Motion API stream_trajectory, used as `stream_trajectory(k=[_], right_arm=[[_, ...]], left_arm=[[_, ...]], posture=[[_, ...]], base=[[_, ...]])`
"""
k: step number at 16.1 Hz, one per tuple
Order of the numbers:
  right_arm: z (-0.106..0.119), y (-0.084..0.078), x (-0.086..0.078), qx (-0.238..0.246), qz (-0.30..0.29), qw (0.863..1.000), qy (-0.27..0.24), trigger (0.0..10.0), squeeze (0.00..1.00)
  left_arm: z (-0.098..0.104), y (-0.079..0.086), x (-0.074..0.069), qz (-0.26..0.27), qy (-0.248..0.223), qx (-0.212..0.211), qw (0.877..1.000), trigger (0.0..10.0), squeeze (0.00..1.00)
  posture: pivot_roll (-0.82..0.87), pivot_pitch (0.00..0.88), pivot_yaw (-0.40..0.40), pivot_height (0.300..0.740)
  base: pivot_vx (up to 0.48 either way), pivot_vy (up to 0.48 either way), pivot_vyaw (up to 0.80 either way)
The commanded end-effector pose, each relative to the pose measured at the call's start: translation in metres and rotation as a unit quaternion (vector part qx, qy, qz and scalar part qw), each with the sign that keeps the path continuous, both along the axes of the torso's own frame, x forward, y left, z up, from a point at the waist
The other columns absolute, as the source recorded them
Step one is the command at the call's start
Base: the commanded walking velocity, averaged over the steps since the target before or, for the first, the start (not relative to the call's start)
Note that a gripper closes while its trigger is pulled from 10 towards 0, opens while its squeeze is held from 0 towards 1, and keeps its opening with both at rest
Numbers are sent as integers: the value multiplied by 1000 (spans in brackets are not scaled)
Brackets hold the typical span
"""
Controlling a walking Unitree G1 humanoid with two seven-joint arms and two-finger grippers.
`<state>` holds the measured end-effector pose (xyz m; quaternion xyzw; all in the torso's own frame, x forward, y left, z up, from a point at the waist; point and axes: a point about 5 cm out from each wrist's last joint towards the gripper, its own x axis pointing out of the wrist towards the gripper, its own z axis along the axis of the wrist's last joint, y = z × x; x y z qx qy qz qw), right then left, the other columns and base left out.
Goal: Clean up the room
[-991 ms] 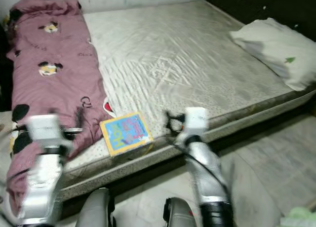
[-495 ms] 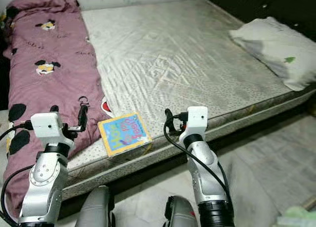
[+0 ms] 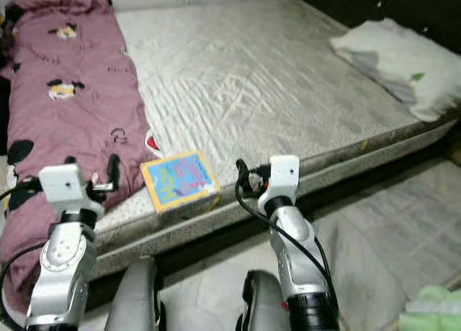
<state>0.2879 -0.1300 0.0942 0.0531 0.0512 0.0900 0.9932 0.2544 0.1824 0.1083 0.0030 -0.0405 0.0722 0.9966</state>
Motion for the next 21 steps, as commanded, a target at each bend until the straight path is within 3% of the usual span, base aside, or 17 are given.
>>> stream_trajectory(k=[1,3,8,16,21], right_arm=[[-2,-2,0,2,-3,1000,6,10000,0],[-2,-2,1,-4,0,1000,7,10000,0],[-2,0,2,-12,2,1000,7,10000,0],[-2,-1,3,-9,-7,1000,10,10000,0],[-2,-2,4,-11,-6,1000,11,10000,0]], left_arm=[[-2,0,1,3,8,0,1000,10000,0],[-2,-1,2,0,7,-1,1000,10000,0],[-1,-1,3,-1,7,-1,1000,10000,0],[1,-6,5,-29,0,-10,1000,10000,0],[1,-8,5,-36,-1,-14,999,10000,0]], posture=[[51,50,-46,591],[50,56,-46,591],[50,59,-45,591],[47,73,-43,591],[46,70,-45,591]], base=[[0,0,0],[0,0,0],[0,0,772],[0,0,0],[336,0,0]])
